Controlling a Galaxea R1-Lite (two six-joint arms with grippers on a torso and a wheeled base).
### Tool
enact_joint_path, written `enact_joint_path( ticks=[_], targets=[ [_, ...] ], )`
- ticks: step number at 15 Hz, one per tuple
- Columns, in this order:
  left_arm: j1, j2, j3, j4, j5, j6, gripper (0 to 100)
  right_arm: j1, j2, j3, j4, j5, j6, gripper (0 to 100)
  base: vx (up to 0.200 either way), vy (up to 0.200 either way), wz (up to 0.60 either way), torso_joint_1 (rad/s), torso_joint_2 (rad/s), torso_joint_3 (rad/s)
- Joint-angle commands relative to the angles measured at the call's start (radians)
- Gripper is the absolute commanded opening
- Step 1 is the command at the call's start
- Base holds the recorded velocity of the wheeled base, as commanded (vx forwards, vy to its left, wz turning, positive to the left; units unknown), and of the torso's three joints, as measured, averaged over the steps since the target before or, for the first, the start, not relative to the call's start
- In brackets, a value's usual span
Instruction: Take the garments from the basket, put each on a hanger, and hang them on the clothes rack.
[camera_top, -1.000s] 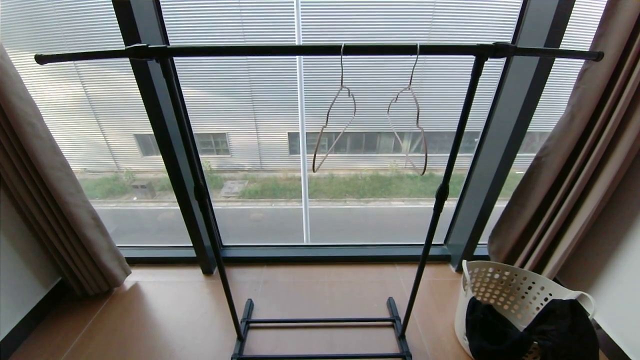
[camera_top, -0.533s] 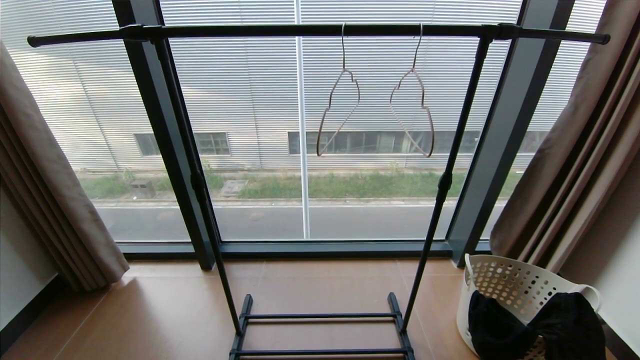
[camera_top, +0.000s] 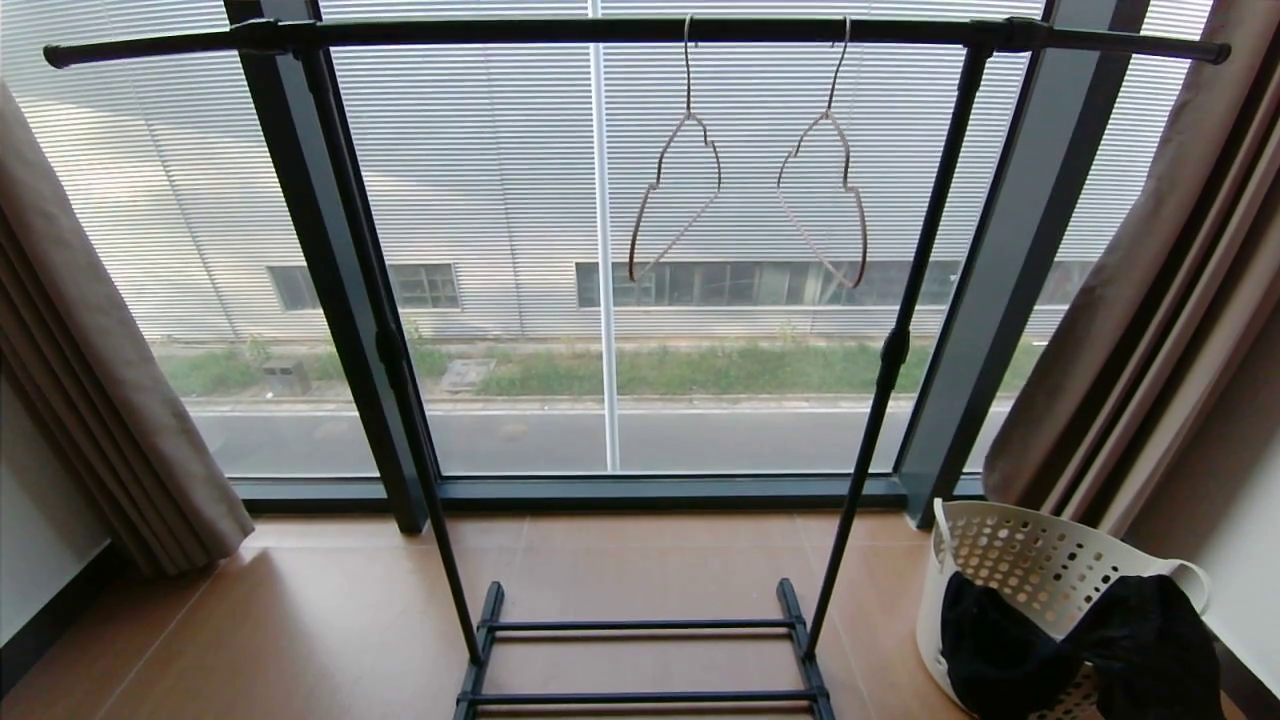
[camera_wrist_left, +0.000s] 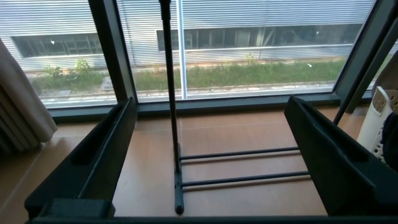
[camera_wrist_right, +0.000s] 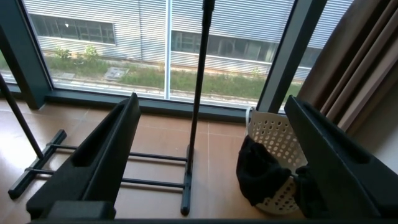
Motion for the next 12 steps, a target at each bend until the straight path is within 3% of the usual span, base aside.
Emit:
enact_joint_path(
  ticks=[1,4,10,12],
  targets=[
    [0.000,0.001,0.000,0.000,0.000,-0.001,100,0.000,0.002,0.002,-0.001,0.000,0.000,100,0.000,0.000,0.00,-0.119,0.43,0.320],
    [-0.001,0.001,0.000,0.000,0.000,0.001,100,0.000,0.000,0.002,-0.001,0.000,0.000,100,0.000,0.000,0.00,-0.079,0.34,0.250],
    [0.000,0.001,0.000,0.000,0.000,0.001,100,0.000,0.000,0.002,-0.002,0.000,0.000,100,0.000,0.000,-0.60,-0.008,0.04,0.036],
    [-0.001,0.001,0.000,0.000,0.000,0.001,100,0.000,0.000,0.002,-0.002,0.000,0.000,100,0.100,-0.100,0.00,-0.001,0.00,-0.001]
  ],
)
